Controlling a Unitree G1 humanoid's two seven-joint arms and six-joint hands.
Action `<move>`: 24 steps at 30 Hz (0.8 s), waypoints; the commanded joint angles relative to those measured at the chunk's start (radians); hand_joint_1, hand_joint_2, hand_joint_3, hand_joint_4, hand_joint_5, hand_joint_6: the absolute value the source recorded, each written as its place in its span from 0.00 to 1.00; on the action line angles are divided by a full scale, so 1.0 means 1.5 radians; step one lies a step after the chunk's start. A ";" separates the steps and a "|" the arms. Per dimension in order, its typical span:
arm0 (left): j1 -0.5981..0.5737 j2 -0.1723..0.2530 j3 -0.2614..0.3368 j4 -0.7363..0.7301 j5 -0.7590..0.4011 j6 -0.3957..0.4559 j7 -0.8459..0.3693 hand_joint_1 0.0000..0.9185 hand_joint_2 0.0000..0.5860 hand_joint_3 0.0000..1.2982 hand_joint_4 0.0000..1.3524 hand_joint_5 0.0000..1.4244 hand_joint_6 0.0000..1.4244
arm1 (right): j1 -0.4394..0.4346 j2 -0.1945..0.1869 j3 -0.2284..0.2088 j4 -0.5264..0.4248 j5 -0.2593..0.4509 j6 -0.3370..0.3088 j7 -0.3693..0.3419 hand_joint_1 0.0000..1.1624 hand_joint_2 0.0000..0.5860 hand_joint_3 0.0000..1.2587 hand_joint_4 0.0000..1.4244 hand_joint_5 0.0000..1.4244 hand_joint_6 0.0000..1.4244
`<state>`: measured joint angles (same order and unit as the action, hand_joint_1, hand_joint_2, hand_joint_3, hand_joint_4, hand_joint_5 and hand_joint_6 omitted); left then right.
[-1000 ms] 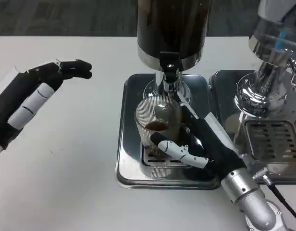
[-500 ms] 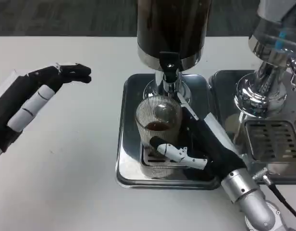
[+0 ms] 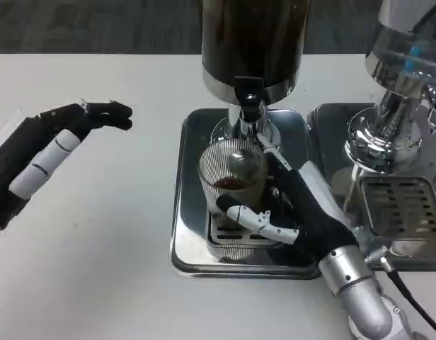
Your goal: Grasp the cup under the faucet to collect the drink, then remove the cup.
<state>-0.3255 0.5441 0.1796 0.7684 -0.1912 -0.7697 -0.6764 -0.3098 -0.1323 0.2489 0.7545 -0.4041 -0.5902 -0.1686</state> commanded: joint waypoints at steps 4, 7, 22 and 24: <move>0.008 0.010 0.008 -0.008 0.004 0.006 0.009 0.00 0.37 0.31 0.28 0.18 0.12 | 0.003 0.002 0.022 -0.004 -0.027 0.035 -0.014 0.46 0.38 0.12 0.17 0.21 0.31; 0.011 0.011 0.009 -0.008 0.004 0.006 0.011 0.00 0.37 0.31 0.28 0.18 0.12 | 0.008 0.003 0.025 -0.011 -0.038 0.041 -0.036 0.47 0.38 0.15 0.20 0.23 0.32; 0.019 0.009 0.006 -0.015 0.008 0.004 0.015 0.00 0.38 0.31 0.28 0.19 0.12 | 0.030 0.014 0.028 -0.002 -0.061 0.029 -0.159 0.50 0.40 0.30 0.37 0.42 0.55; 0.018 0.009 0.005 -0.016 0.008 0.004 0.015 0.00 0.38 0.30 0.28 0.19 0.12 | 0.033 0.015 0.029 0.001 -0.062 0.024 -0.171 0.50 0.40 0.32 0.38 0.44 0.58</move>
<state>-0.3088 0.5498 0.1858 0.7563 -0.1868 -0.7687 -0.6596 -0.2871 -0.1136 0.2886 0.7377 -0.4906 -0.5471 -0.4100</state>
